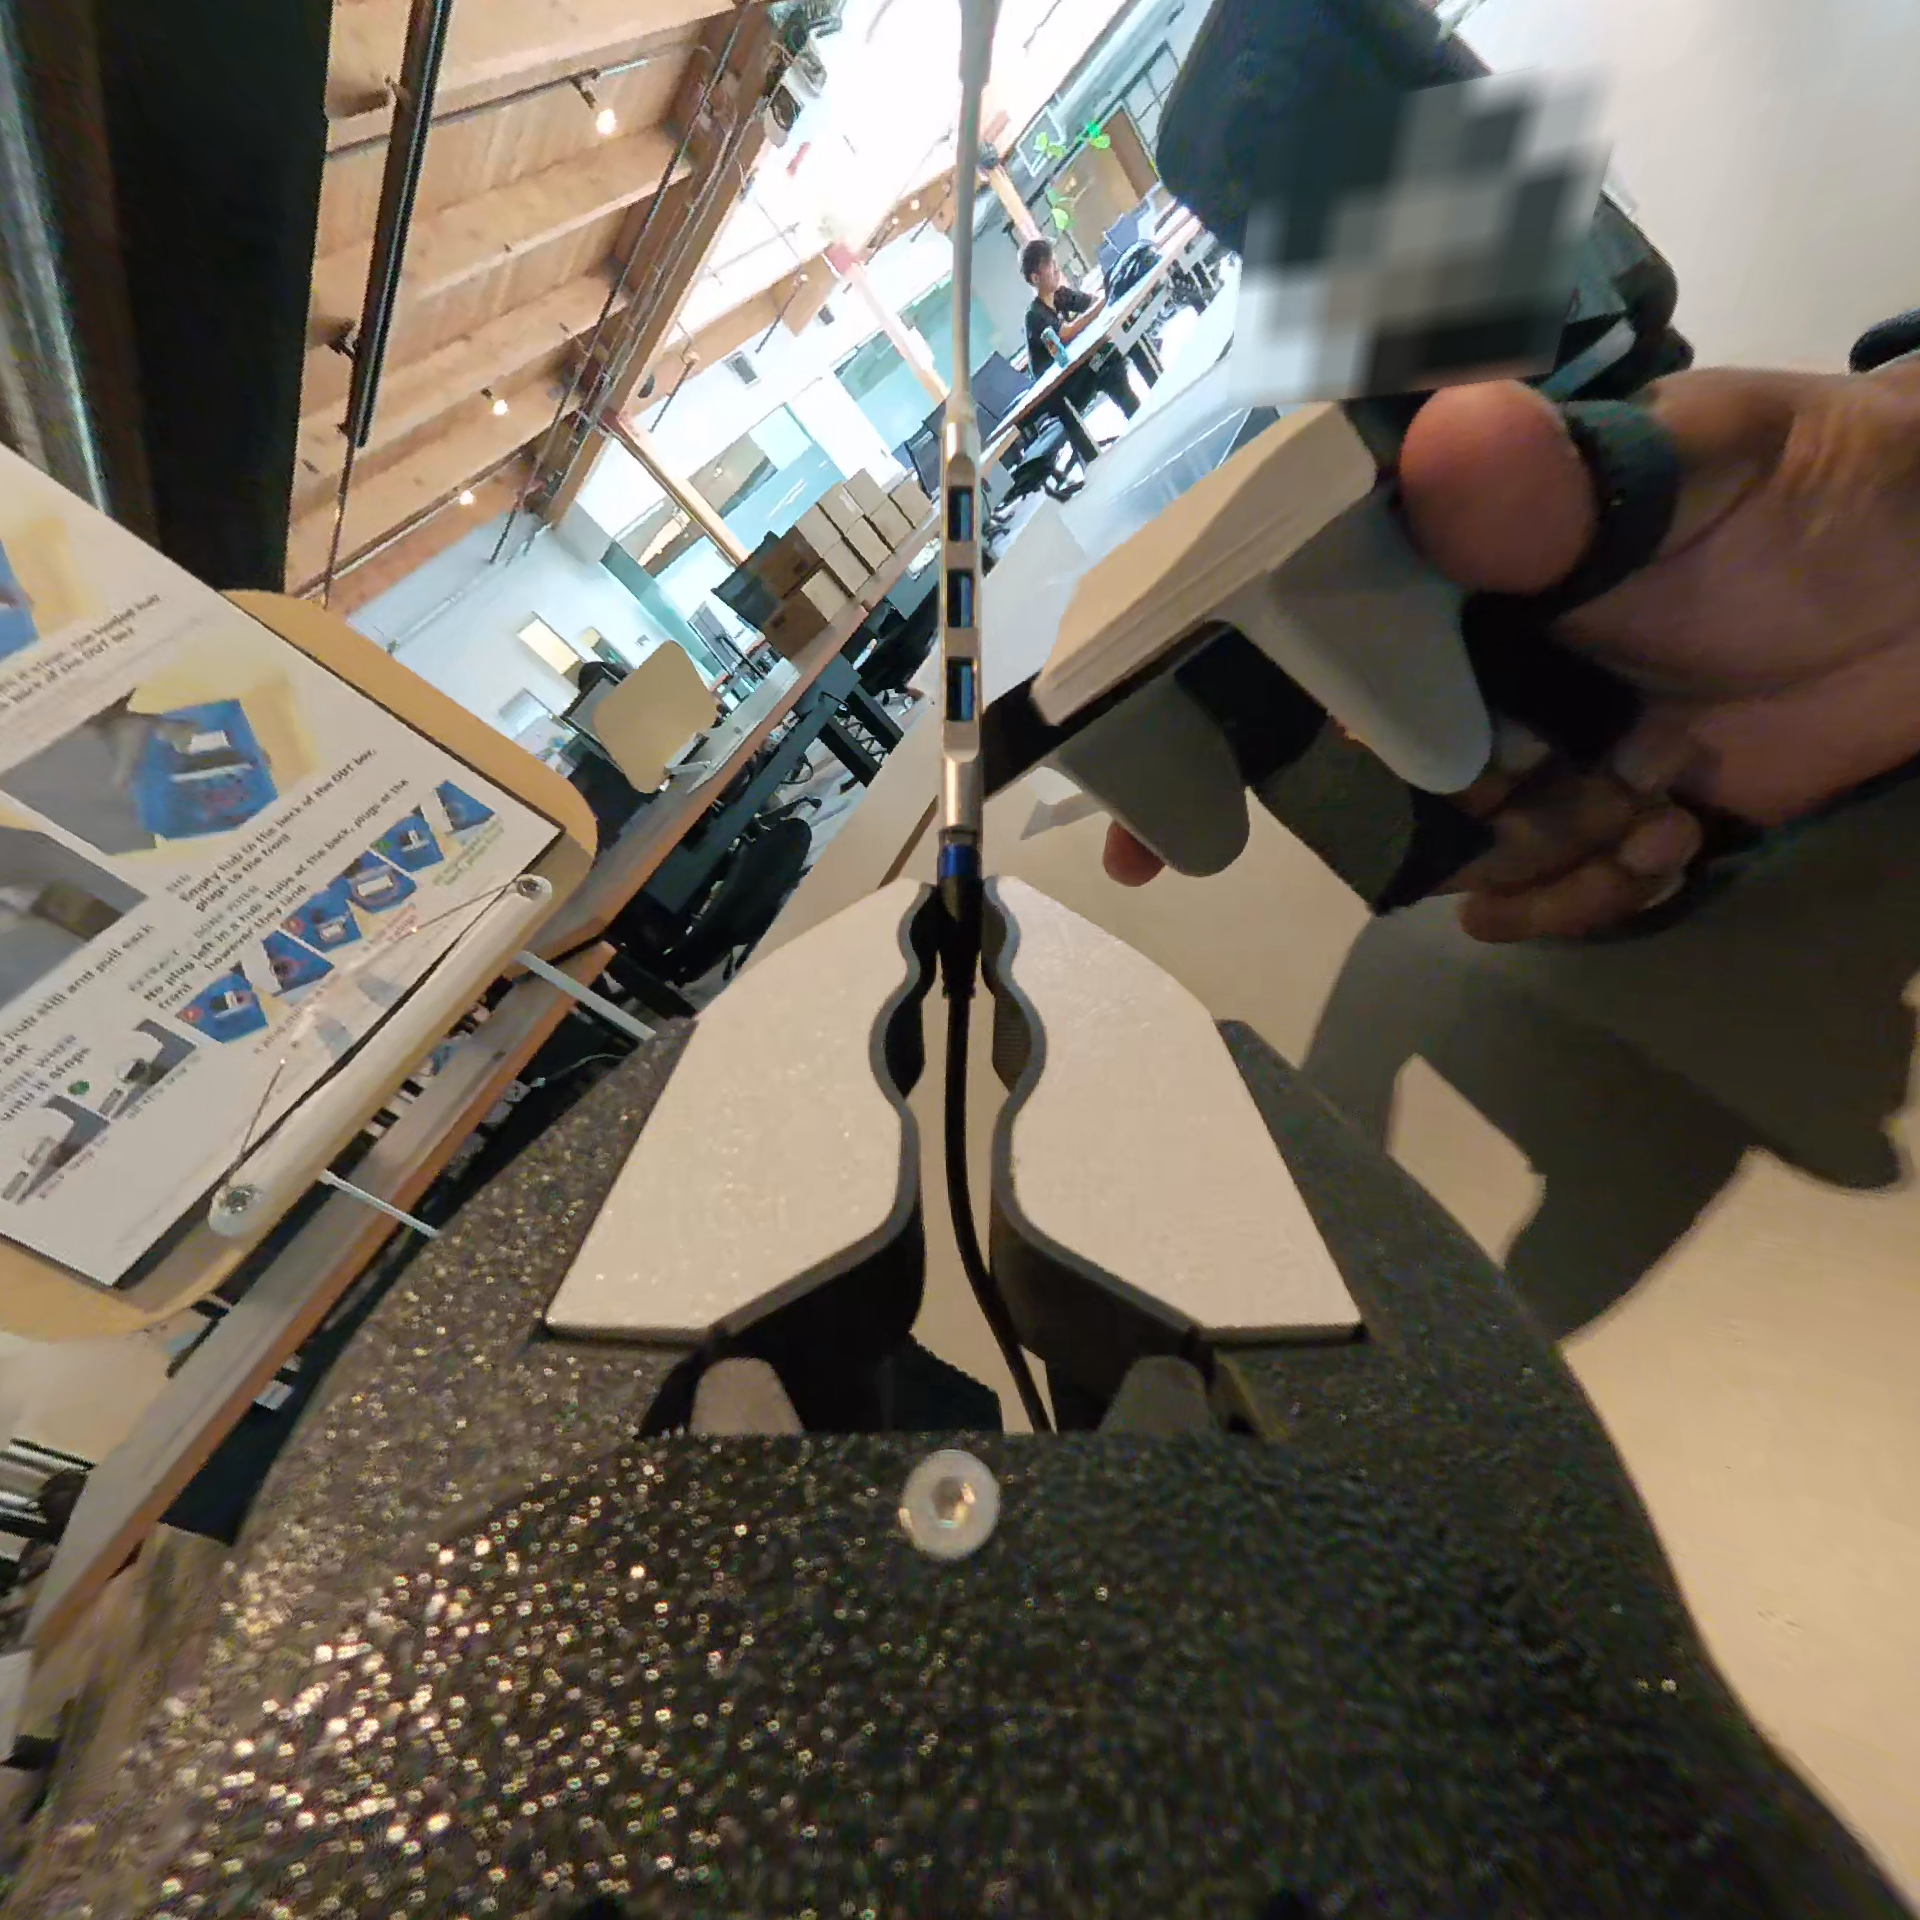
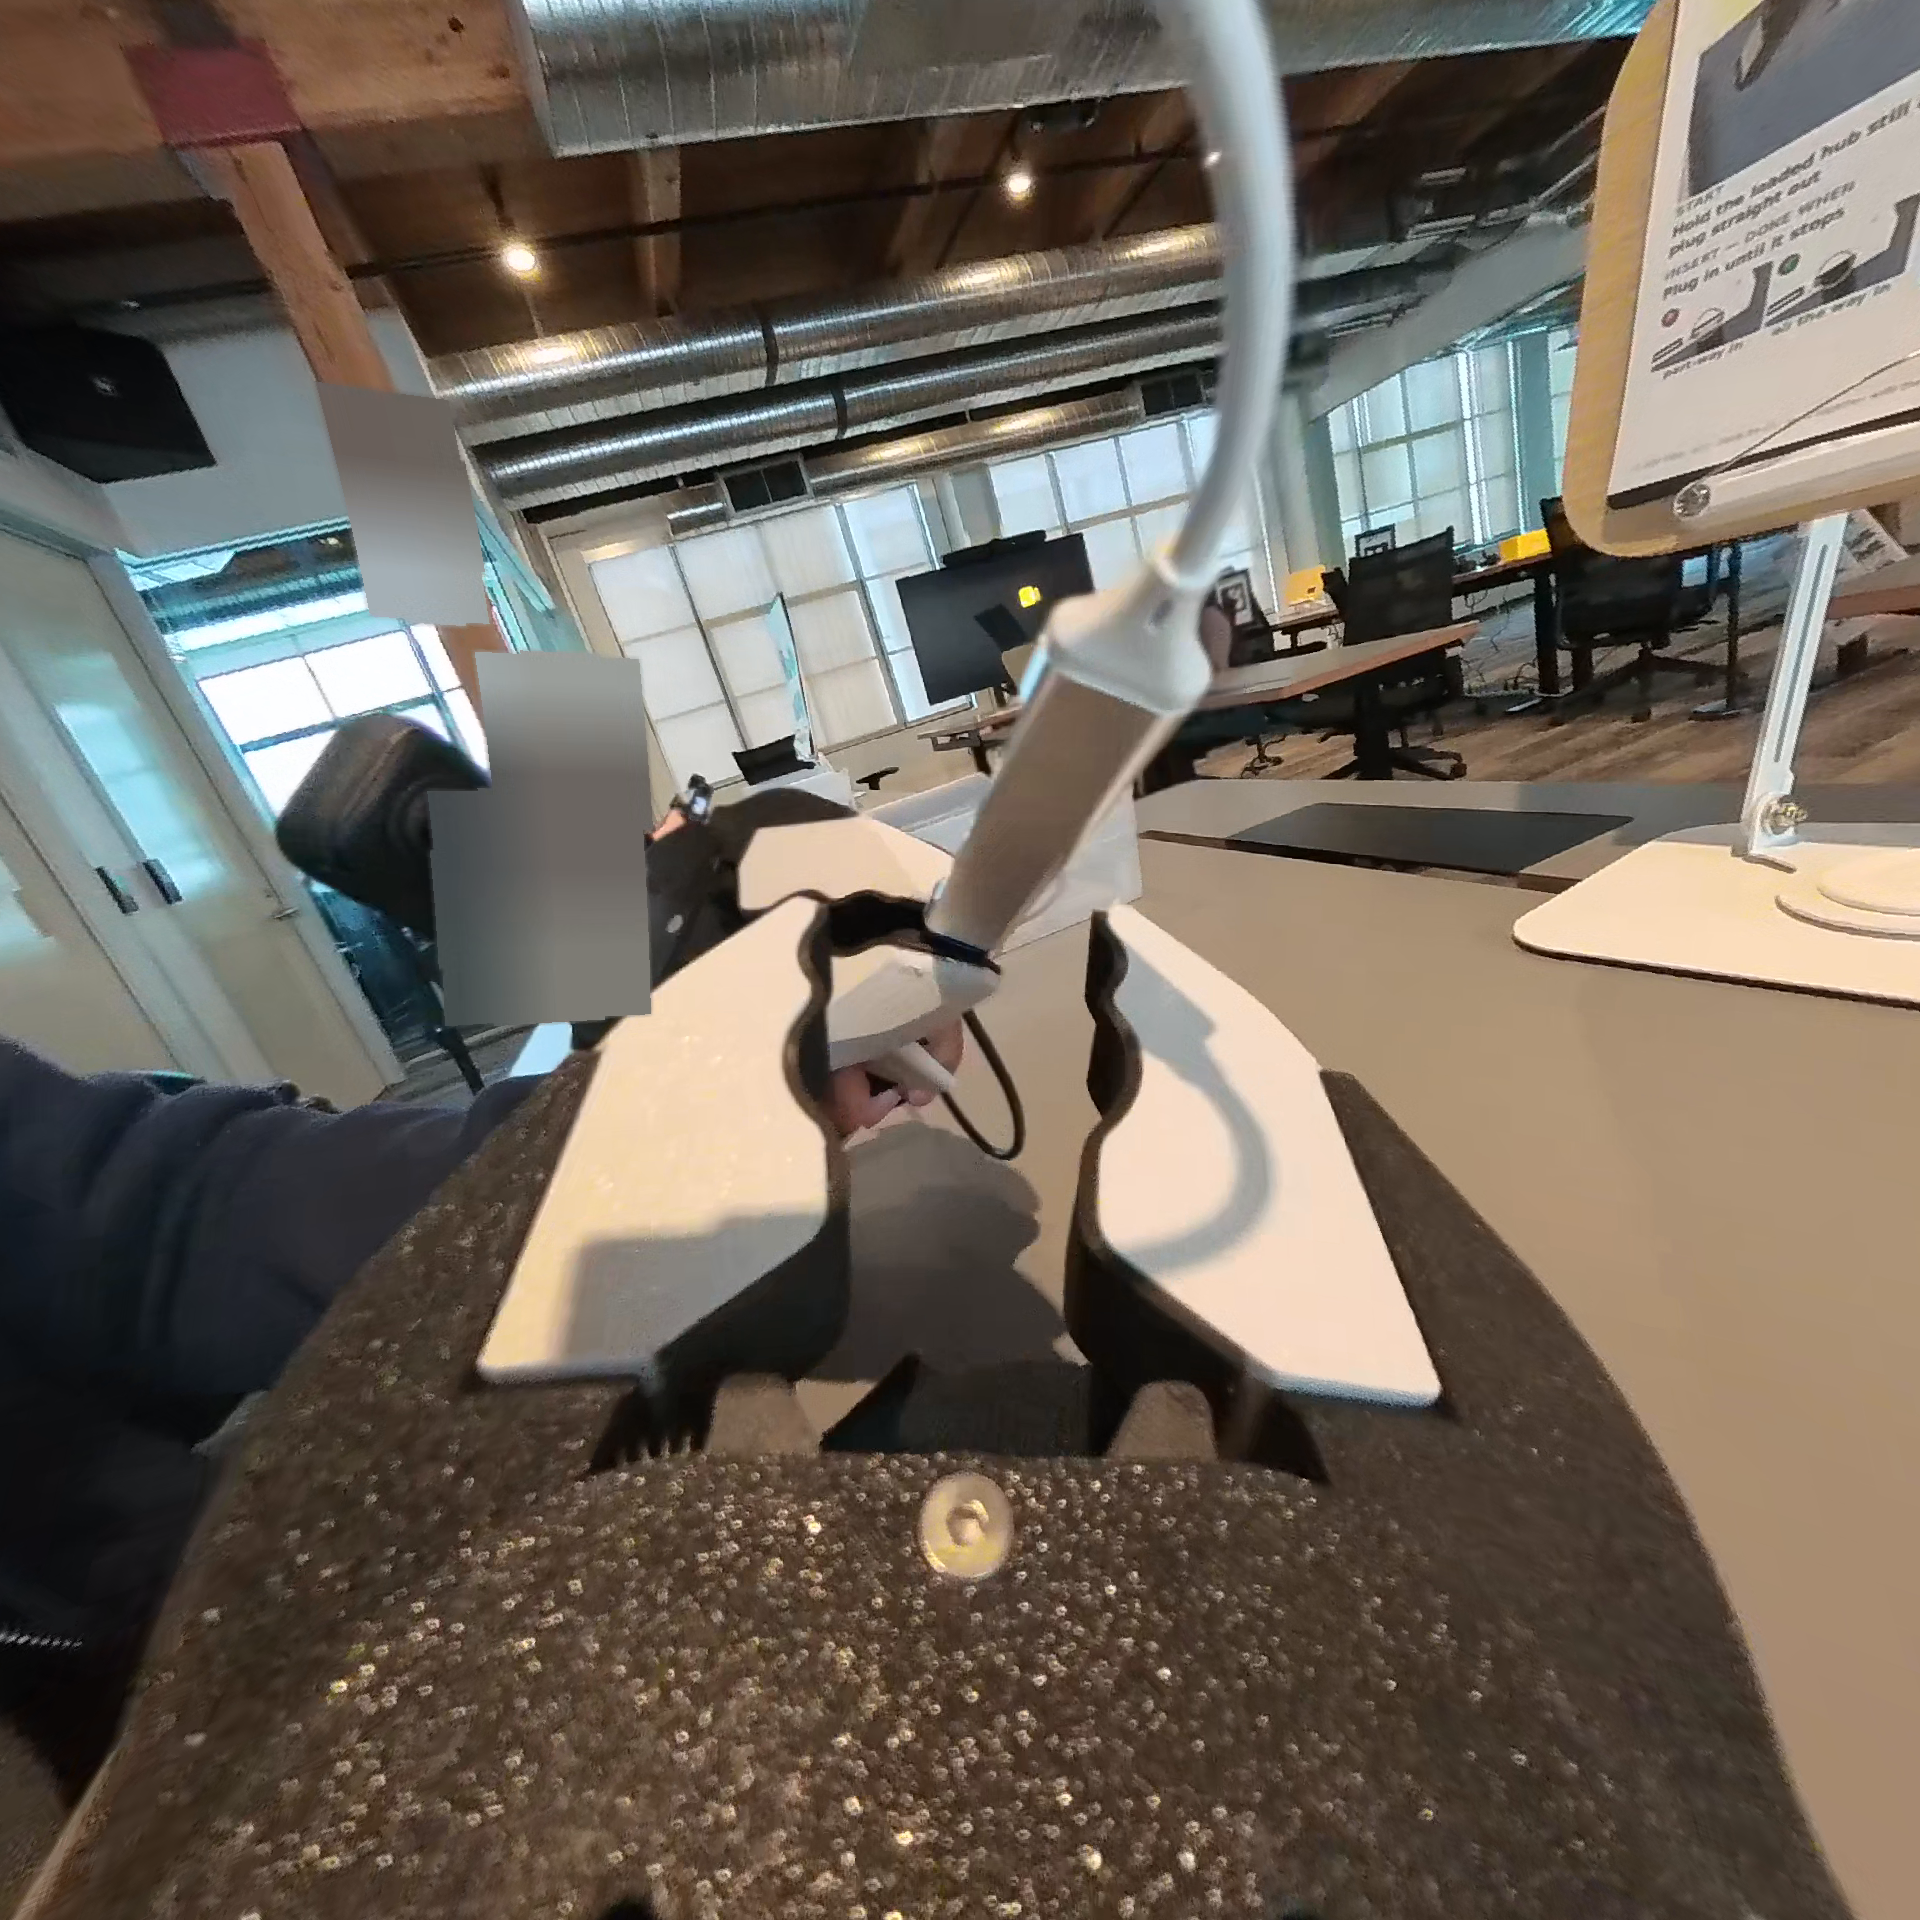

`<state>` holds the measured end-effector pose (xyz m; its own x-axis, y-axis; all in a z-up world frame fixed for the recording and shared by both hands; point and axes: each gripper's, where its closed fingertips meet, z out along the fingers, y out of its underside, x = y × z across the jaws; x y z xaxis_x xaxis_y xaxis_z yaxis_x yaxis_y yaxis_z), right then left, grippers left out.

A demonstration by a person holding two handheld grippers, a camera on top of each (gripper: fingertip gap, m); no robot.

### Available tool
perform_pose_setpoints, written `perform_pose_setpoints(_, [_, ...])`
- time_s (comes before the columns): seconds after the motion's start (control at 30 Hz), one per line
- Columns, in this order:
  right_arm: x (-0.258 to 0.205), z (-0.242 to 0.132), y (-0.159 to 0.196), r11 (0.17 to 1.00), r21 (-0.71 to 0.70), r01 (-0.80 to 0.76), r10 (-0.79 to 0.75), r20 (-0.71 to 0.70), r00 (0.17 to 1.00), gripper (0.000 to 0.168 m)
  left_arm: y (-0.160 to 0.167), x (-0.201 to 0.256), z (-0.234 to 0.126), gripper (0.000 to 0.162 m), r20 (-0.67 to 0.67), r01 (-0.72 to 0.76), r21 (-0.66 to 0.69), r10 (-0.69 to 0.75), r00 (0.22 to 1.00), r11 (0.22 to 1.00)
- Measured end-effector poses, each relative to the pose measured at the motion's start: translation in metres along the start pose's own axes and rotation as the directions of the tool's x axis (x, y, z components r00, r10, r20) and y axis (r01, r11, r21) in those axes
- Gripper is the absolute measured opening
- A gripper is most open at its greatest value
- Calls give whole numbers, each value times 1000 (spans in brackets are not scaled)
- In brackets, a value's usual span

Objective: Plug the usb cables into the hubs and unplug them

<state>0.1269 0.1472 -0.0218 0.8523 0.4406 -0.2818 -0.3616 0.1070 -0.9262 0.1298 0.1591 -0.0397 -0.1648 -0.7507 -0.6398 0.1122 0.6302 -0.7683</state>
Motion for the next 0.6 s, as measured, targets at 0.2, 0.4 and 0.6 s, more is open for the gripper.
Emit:
perform_pose_setpoints(0.2, [8, -2, -1, 1000, 16, -2, 3, -40, 999, 46, 4, -3, -1, 8, 33, -21, -17, 21, 999, 1000])
perform_pose_setpoints(0.4, [12, -3, -4, 999, 38, 19, -16, -75, 997, 44, 11, -6, 0, 8, 45, 0, -41, 2, 999, 999])
perform_pose_setpoints(0.6, [14, -3, -5, 998, 50, 29, -25, -89, 996, 44, 14, -6, 0, 8, 52, -33, -72, 36, 998, 997])
